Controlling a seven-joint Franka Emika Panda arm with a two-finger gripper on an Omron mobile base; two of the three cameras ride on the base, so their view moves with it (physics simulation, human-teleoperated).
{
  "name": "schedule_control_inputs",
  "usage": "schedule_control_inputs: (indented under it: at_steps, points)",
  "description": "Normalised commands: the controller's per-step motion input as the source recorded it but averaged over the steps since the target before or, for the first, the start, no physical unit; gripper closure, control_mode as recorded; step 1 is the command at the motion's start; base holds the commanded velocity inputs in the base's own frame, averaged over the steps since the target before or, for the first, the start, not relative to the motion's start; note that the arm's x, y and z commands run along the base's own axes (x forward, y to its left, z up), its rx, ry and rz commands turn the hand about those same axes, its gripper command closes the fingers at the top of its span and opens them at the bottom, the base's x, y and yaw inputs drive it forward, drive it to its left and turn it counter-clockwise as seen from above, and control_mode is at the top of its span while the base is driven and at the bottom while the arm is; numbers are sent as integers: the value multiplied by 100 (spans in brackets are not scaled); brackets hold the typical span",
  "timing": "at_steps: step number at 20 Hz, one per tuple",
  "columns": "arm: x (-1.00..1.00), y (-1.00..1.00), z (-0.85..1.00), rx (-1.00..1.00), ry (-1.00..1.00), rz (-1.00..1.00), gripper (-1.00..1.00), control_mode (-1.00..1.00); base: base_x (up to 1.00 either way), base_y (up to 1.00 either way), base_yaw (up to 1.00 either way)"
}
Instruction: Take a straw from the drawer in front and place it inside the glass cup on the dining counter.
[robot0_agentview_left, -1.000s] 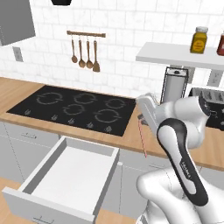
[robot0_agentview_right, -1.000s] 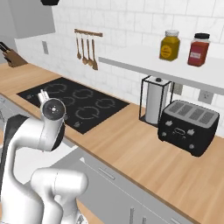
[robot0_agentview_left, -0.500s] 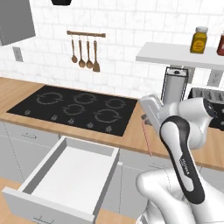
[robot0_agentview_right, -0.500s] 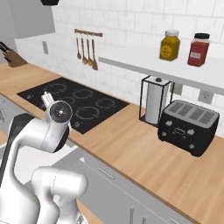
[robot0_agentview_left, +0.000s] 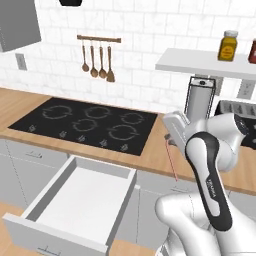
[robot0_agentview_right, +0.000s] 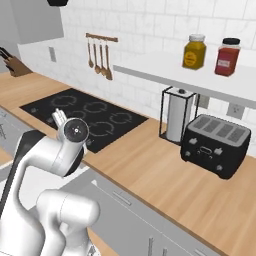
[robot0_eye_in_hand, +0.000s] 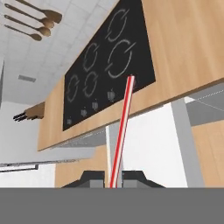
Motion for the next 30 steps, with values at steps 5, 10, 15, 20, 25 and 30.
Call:
schedule_control_inputs:
  at_steps: [5, 10, 15, 20, 25, 30]
  points:
    - [0, 0, 0, 0, 0, 0, 100, 100, -24, -33, 17]
    - [0, 0, 0, 0, 0, 0, 100, 100, -47, -45, 25]
    - [0, 0, 0, 0, 0, 0, 100, 100, -61, -4, 37]
    - [0, 0, 0, 0, 0, 0, 100, 100, -75, 0, 50]
    - [0, 0, 0, 0, 0, 0, 100, 100, -85, 0, 59]
    - [0, 0, 0, 0, 0, 0, 100, 100, -54, 5, 63]
